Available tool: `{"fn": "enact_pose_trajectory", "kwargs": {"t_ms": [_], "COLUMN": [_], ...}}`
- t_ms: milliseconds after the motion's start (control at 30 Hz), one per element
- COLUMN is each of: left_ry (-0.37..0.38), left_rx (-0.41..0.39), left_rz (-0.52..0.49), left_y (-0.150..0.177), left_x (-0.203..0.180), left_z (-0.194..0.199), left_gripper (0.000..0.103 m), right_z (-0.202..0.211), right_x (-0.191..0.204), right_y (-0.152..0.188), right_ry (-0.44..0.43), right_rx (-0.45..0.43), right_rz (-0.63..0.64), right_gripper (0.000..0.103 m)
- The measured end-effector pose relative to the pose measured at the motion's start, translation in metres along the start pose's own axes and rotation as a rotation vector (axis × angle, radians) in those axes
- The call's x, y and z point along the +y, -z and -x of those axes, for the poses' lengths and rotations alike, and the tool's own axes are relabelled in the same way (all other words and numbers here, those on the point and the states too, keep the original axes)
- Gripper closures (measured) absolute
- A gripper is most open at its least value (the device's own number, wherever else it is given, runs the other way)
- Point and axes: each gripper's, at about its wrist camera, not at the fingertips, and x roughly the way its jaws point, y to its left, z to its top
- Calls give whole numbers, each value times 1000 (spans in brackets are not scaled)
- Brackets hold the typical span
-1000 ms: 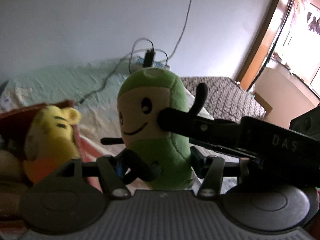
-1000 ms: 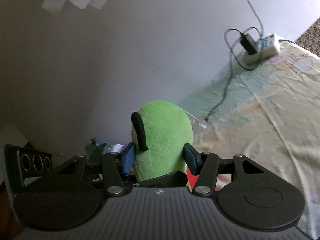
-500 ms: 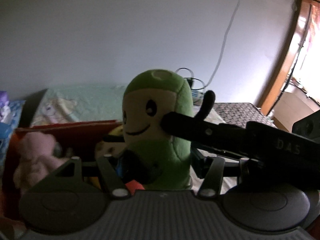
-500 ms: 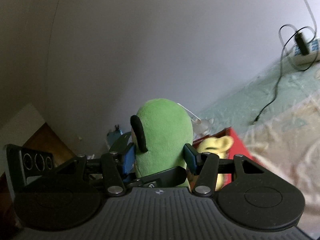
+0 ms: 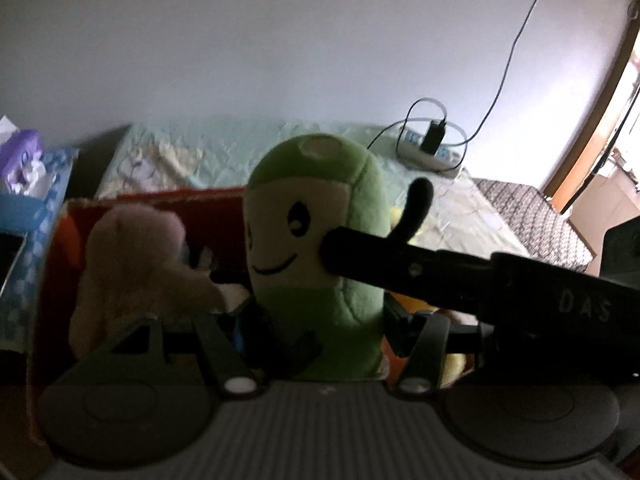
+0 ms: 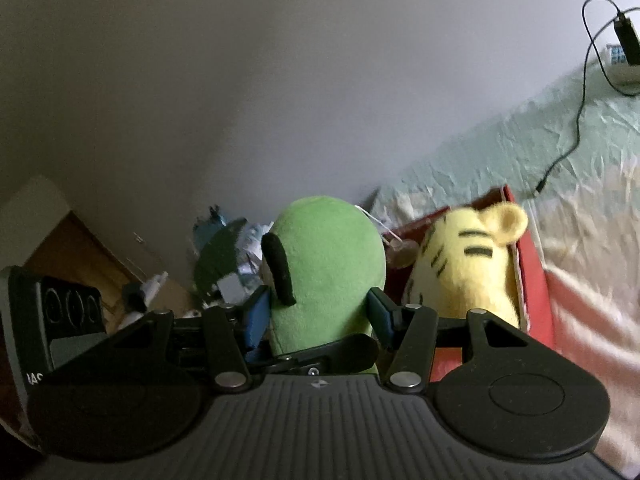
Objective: Organize objects
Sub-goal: 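Carry the green plush with the right gripper into the red box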
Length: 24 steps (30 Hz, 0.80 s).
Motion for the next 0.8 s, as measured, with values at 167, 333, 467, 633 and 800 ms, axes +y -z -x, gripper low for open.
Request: {"fn": "enact_pose_trajectory", "kwargs": {"t_ms": [167,333,467,633,800], "left_ry": [1,3,-12,-39,-53], "left_rx": [43,88,98,107,115], "left_rz": [2,7,-14,-58,-76], "left_y": [5,10,13,14,15], "left_x": [11,19,18,13,10], "left_z": [-12,-27,-33,-42,-45], "left_gripper": [44,44,44,39,36], "right_z": [-14,-27,-33,-39,-43], "right_x": [1,4,0,-8,-6], "right_y": [3,10,13,9,8], "right_ry": [49,101,114,115,112], "right_rx": [44,103,127,150,158], "right_rz": [8,42,40,28,40], "right_gripper": [47,48,50,51,50]}}
